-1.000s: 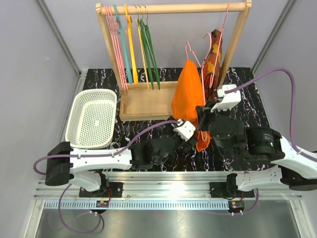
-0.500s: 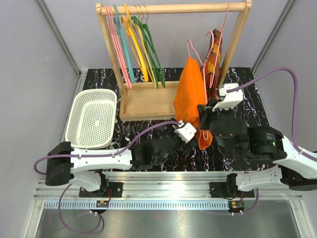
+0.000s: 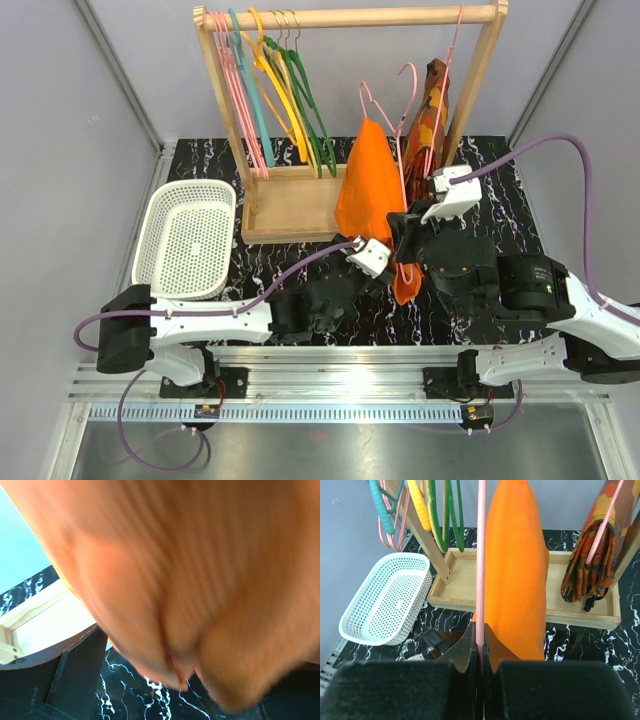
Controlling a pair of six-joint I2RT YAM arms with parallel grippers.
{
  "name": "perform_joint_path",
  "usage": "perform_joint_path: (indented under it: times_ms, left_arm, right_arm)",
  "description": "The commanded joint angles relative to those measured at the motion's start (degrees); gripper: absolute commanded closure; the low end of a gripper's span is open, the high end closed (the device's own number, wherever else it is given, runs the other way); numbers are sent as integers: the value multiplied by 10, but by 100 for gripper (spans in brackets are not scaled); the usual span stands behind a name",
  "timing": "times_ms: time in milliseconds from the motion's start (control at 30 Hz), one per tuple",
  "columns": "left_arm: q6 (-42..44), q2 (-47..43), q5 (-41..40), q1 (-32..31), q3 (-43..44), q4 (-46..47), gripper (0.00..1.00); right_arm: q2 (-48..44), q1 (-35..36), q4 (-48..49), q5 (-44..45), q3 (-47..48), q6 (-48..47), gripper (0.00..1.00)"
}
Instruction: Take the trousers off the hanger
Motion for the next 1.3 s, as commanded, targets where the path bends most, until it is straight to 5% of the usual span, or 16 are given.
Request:
perform_joint_path:
  times_ms: [0, 133, 333, 500, 667, 867, 967, 1000, 1100, 1267]
  left_arm:
    - [0, -3, -55, 4, 21, 75, 18]
    - [-11, -12, -57, 5, 27, 79, 19]
    - [-8, -30, -70, 12, 33, 82, 36]
    - [-7, -52, -50, 13, 36, 81, 37]
    - [3, -50, -53, 12, 58, 80, 28]
    - [14, -34, -51, 13, 75, 78, 36]
    - [5, -38, -43, 13, 78, 77, 48]
    - [4, -40, -38, 14, 78, 78, 65]
    - [-3, -47, -28, 14, 79, 81, 89]
    - [-23, -76, -17, 14, 82, 67, 100]
  right_arm:
    - [-6, 4, 92, 12, 34, 12, 100]
    - [2, 4, 85, 16, 26, 20, 100]
    - [-4, 4, 53, 25, -1, 50, 100]
    - [-1, 4, 8, 44, -15, 89, 100]
    - [-16, 3, 5, 23, -37, 108, 100]
    - [-24, 3, 5, 5, -43, 113, 100]
    - [-22, 3, 0, 6, -45, 114, 100]
    - [-21, 4, -2, 8, -46, 115, 100]
    - [-21, 4, -9, 13, -56, 122, 100]
    - [-33, 3, -42, 30, -94, 169, 100]
